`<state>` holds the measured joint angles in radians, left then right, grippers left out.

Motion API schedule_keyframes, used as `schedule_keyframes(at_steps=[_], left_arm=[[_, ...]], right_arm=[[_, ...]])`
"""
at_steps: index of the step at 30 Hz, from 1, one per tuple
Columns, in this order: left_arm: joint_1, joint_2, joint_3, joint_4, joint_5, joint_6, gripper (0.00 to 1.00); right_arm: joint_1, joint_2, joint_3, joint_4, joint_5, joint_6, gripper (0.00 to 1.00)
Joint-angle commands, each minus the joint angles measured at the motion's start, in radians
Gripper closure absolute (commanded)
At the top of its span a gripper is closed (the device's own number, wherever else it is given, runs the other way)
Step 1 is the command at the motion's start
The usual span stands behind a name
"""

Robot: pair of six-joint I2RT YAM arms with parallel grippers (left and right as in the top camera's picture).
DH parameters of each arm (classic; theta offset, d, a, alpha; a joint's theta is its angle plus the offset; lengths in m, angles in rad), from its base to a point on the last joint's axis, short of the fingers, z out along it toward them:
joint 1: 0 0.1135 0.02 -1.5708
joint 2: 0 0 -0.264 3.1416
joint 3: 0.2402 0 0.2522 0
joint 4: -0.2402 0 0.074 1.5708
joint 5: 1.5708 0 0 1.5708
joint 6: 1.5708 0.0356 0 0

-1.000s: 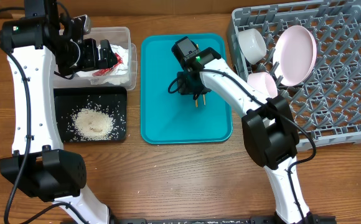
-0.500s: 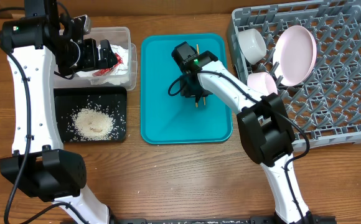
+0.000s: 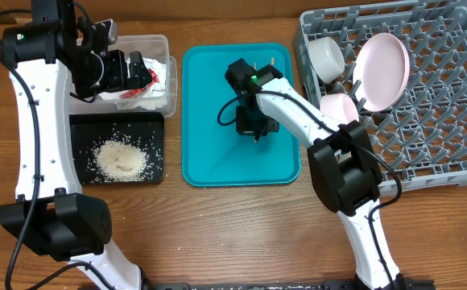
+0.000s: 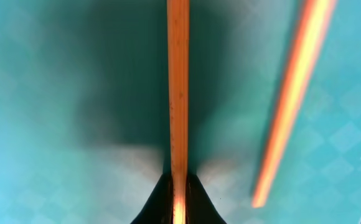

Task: Sort waste into correct bins and load items into the dishwasher
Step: 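Move the right gripper to the chopsticks and grasp one chopstick, then carry the chopstick to the dish rack and release it there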

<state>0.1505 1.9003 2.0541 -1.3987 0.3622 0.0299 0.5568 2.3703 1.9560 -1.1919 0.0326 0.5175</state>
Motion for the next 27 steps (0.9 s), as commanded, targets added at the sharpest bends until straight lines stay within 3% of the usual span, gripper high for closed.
schedule_keyframes(at_steps=[1,6,11,17,27], left_arm=[[-0.005,-0.002,0.02,0.002,-0.007,0.019,0.0],[-0.005,-0.002,0.02,0.002,-0.007,0.019,0.0],[-0.005,-0.002,0.02,0.002,-0.007,0.019,0.0],[-0.005,-0.002,0.02,0.002,-0.007,0.019,0.0],[-0.005,-0.002,0.02,0.002,-0.007,0.019,0.0]], right_arm=[[-0.003,0.006,0.039,-0.032,-0.025,0.002,0.96],[-0.008,-0.03,0.19,-0.135,-0.023,-0.091,0.96],[-0.015,-0.093,0.49,-0.34,-0.016,-0.227,0.96],[-0.104,-0.205,0.759,-0.492,0.145,-0.231,0.96],[-0.377,-0.446,0.806,-0.502,0.233,-0.383,0.96]])
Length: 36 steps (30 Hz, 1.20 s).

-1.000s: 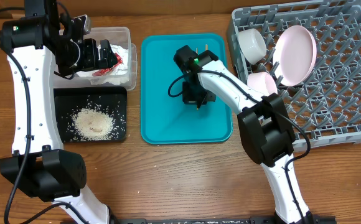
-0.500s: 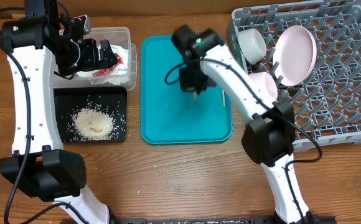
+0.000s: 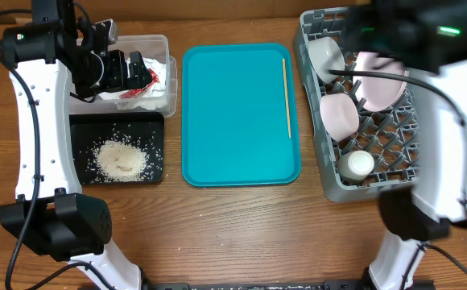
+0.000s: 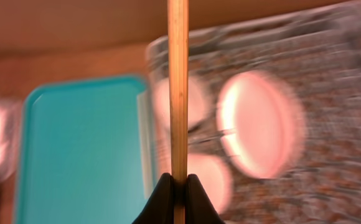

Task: Sort waste into correct bins and load items into the dishwasher
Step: 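Carry the chopstick to the dish rack and release it there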

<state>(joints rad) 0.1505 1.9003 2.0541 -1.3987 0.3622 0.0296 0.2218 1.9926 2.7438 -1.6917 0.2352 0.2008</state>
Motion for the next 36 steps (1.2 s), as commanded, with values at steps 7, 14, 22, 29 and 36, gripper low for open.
schedule_keyframes(at_steps=[7,14,22,29,36], left_arm=[[-0.005,-0.002,0.02,0.002,-0.007,0.019,0.0],[-0.005,-0.002,0.02,0.002,-0.007,0.019,0.0],[-0.005,-0.002,0.02,0.002,-0.007,0.019,0.0],[-0.005,-0.002,0.02,0.002,-0.007,0.019,0.0],[-0.005,-0.002,0.02,0.002,-0.007,0.019,0.0]], right_arm=[[-0.089,-0.193,-0.073,-0.003,-0.041,-0.177,0.96],[-0.089,-0.314,-0.456,-0.002,-0.011,-0.179,0.96],[-0.089,-0.329,-0.947,-0.002,0.085,-0.242,0.96],[-0.113,-0.329,-1.229,0.055,0.135,-0.242,0.96],[-0.119,-0.329,-1.303,0.087,0.176,-0.242,0.96]])
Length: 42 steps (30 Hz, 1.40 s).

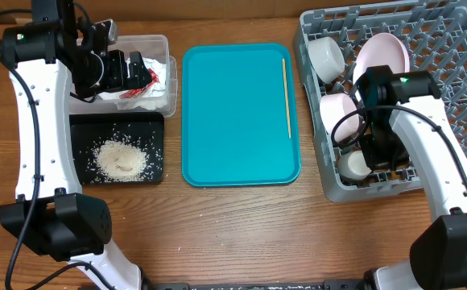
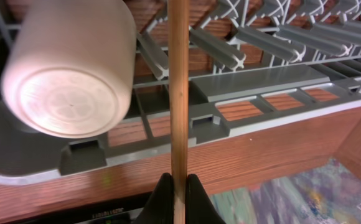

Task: Sort waste into correct bins and load items into the dishwasher
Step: 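Carry the chopstick to the dish rack and release it there, then return the right gripper to the tray and grasp the second chopstick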

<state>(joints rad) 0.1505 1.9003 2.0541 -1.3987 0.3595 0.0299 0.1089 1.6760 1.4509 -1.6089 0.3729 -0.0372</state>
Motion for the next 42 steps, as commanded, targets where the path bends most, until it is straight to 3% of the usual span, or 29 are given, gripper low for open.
schedule_keyframes(at_steps=[1,4,6,7,8,9,10,16,20,25,28,31,33,36,42], left_arm=[[-0.005,-0.002,0.02,0.002,-0.004,0.019,0.0],[-0.005,-0.002,0.02,0.002,-0.004,0.019,0.0],[-0.005,-0.002,0.02,0.002,-0.004,0.019,0.0],[-0.005,-0.002,0.02,0.002,-0.004,0.019,0.0],[-0.005,-0.002,0.02,0.002,-0.004,0.019,0.0],[-0.005,-0.002,0.02,0.002,-0.004,0.019,0.0],[-0.005,-0.002,0.02,0.002,-0.004,0.019,0.0],[-0.005,-0.002,0.02,0.002,-0.004,0.019,0.0],[-0.005,-0.002,0.02,0.002,-0.004,0.019,0.0],[-0.005,-0.002,0.02,0.002,-0.004,0.019,0.0],[-0.005,-0.002,0.02,0.002,-0.004,0.019,0.0],[-0.005,-0.002,0.02,0.002,-0.004,0.019,0.0],[-0.005,-0.002,0.02,0.002,-0.004,0.019,0.0],[-0.005,-0.002,0.02,0.002,-0.004,0.019,0.0],[-0.005,-0.002,0.02,0.002,-0.004,0.019,0.0]], right_arm=[[-0.007,-0.013,-0.01,0.005,0.038,-0.004,0.96],[-0.007,-0.013,-0.01,0.01,0.039,-0.005,0.91],[-0.007,-0.013,-0.01,0.01,0.039,-0.004,0.65],[-0.007,-0.013,-0.01,0.011,0.038,-0.004,0.61],[-0.008,-0.013,-0.01,0.014,0.039,0.002,0.44],[-0.009,-0.013,-0.01,0.019,0.04,0.007,0.13],[-0.01,-0.013,-0.01,0.029,0.038,0.009,0.0],[-0.018,-0.013,0.039,0.062,0.011,0.038,0.0],[-0.011,-0.013,0.185,0.056,-0.124,0.037,0.0],[-0.011,-0.013,0.38,0.124,-0.575,0.037,0.0],[-0.011,-0.013,0.412,0.278,-0.917,0.037,0.0],[0.012,0.002,0.37,0.489,-1.102,0.042,0.0],[0.04,0.023,0.349,0.571,-1.036,0.105,0.02],[0.104,0.079,0.343,0.62,-0.771,0.245,0.06],[0.255,0.192,0.343,0.608,-0.437,0.263,0.11]])
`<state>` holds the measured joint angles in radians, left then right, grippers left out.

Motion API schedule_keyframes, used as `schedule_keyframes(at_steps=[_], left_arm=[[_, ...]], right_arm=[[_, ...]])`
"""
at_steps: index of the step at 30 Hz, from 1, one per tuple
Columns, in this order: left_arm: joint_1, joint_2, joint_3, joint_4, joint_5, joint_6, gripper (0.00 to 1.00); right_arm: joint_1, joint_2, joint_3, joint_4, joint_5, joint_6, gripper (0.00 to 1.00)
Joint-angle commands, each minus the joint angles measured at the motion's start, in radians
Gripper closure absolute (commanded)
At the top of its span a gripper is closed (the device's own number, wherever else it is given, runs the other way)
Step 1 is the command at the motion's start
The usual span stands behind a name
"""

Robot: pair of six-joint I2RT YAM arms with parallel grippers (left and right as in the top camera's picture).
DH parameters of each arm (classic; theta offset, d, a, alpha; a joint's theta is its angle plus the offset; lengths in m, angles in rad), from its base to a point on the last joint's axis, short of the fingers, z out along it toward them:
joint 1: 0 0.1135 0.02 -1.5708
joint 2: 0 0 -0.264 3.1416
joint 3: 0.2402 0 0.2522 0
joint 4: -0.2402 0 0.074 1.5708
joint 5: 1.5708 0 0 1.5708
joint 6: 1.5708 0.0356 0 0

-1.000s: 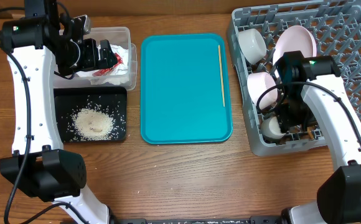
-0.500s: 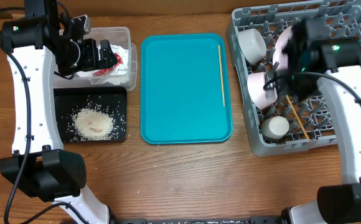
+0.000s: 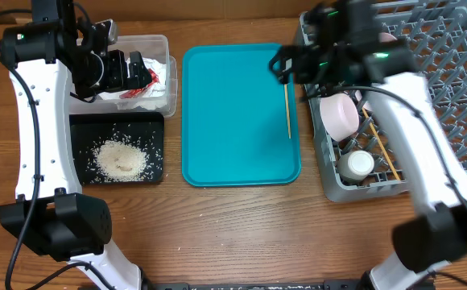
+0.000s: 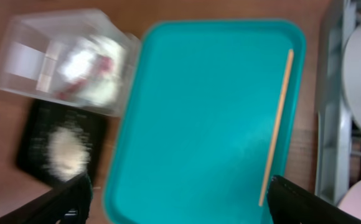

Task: Sort waste into correct bins and load items into the dishwasher
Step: 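Return the right gripper to the tray and grasp the second chopstick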

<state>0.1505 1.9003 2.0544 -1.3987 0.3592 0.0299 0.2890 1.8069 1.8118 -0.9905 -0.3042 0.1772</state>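
Observation:
One wooden chopstick [image 3: 287,97] lies along the right side of the teal tray [image 3: 233,121]; the right wrist view shows this chopstick [image 4: 276,127] too. A second chopstick [image 3: 382,149] rests slanted in the grey dish rack [image 3: 459,97], beside a white cup [image 3: 354,165] and a pink bowl [image 3: 338,113]. My right gripper [image 3: 280,64] hovers above the tray's far right corner, open wide [image 4: 179,186] with nothing between its fingers [image 4: 75,199]. My left gripper [image 3: 129,71] sits over the clear bin [image 3: 157,48]; its jaws cannot be made out.
The clear bin holds crumpled red-and-white wrappers [image 3: 141,80]. In front of it a black tray [image 3: 80,165] carries a pile of rice [image 3: 121,157]. A pink plate [image 3: 390,40] stands in the rack, partly behind my right arm. Bare wood surrounds the tray.
My right gripper was shut on a chopstick low at the rack's near corner by the white cup. Now that chopstick lies in the rack and the gripper is open above the tray.
My right gripper was shut on one of two chopsticks on the tray. Then it held that chopstick high above the rack, then low by the white cup. Now the chopstick rests in the rack and the open gripper is above the tray. The left arm stayed put.

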Motion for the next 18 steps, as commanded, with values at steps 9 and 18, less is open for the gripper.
schedule_keyframes(at_steps=[9,18], left_arm=[[-0.005,-0.002,0.02,0.002,-0.004,0.019,0.0],[-0.005,-0.002,0.02,0.002,-0.004,0.019,0.0]], right_arm=[[0.158,0.194,-0.018,-0.008,0.472,0.05,0.13],[0.158,0.332,-0.018,0.003,0.472,0.015,0.18]])
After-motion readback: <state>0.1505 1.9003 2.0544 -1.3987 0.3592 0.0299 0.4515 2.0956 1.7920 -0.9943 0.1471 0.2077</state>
